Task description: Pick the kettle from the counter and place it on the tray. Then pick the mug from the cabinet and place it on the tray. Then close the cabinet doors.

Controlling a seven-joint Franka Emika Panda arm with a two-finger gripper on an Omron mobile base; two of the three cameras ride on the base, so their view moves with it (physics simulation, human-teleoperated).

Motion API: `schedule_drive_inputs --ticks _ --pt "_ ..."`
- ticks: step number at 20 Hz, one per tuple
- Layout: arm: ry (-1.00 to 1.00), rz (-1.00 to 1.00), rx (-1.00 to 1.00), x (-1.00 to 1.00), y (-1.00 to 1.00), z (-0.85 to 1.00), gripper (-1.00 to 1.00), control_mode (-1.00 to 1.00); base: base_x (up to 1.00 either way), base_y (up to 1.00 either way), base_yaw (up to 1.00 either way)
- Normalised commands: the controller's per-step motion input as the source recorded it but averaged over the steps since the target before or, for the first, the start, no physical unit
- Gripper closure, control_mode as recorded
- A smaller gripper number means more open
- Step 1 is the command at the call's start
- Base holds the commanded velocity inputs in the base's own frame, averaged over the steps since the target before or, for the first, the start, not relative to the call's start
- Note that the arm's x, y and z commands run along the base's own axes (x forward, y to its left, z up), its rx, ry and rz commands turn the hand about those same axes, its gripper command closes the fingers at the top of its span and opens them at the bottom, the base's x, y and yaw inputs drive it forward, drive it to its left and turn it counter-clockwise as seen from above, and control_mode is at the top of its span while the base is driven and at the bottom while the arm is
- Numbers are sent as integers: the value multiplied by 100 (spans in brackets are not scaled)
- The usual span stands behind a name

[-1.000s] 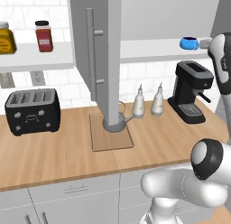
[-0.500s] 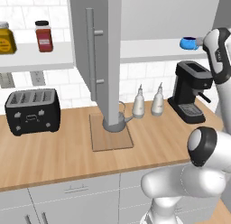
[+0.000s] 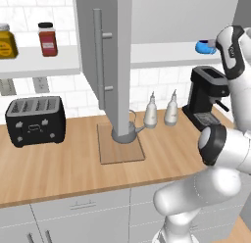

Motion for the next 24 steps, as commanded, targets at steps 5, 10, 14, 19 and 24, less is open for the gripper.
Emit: schedule_drive_inputs --ticks 5,10,14,19,24 --pt "0 3 0 32 -21 -3 -100 -100 0 0 0" --pt "0 1 0 24 -16 -14 -100 -100 0 0 0" --pt "0 1 0 26 -2 -17 -100 -100 0 0 0" --pt "0 2 0 28 -1 -17 -100 -100 0 0 0" --pt "0 2 0 24 0 -16 -100 -100 0 0 0"
